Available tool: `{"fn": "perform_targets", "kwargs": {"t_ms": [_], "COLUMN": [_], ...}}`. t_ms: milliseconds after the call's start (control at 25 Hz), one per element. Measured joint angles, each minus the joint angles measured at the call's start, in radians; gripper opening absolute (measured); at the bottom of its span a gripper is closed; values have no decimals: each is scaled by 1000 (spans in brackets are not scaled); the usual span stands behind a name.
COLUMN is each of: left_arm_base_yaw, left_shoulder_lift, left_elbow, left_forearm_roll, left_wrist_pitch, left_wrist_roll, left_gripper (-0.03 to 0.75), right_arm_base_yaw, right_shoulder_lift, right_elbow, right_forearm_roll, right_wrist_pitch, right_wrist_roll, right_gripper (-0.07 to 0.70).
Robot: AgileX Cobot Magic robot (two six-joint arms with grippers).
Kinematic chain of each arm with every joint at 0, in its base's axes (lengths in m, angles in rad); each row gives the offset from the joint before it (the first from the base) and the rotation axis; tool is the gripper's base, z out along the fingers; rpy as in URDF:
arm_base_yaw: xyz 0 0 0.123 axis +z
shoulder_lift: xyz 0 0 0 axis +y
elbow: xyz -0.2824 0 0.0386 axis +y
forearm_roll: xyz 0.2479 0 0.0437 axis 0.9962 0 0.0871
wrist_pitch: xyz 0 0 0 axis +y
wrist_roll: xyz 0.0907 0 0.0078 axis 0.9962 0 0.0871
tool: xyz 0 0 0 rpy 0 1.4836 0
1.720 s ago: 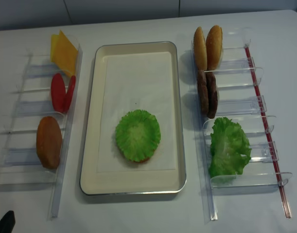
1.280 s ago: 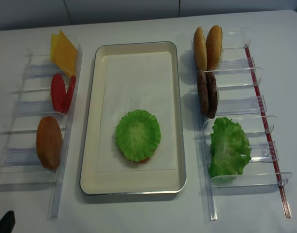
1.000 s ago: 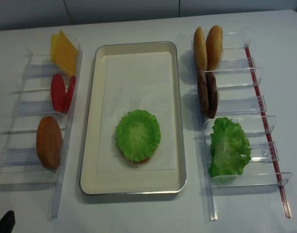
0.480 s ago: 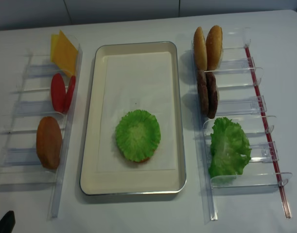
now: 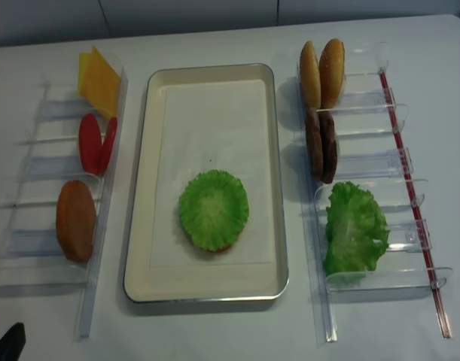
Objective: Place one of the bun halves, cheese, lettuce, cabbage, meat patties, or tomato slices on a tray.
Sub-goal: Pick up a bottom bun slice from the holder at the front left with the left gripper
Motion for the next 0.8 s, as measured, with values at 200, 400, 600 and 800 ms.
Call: {"fn": "perform_targets", "kwargs": {"t_ms": [200, 400, 600, 800], "left_arm_base_yaw": [0, 0, 0, 0], "left_shoulder_lift": [183, 431, 674, 848], "left_elbow": [-96, -204, -282, -345], "left_forearm_roll": [0, -45, -145, -161], "left_wrist_pitch": [-20, -41, -95, -166], "left_wrist_roll": [31, 56, 121, 143], "left_gripper": [394, 394, 394, 394], "right_arm_base_yaw": [0, 0, 0, 0], "right_shoulder_lift": [0, 0, 0, 0], "right_elbow": [0, 0, 0, 0], "right_forearm_roll": [0, 0, 0, 0], "right_wrist_pitch": [0, 0, 0, 0], "right_wrist_roll": [0, 0, 0, 0], "right_gripper": [524, 524, 524, 524]}}
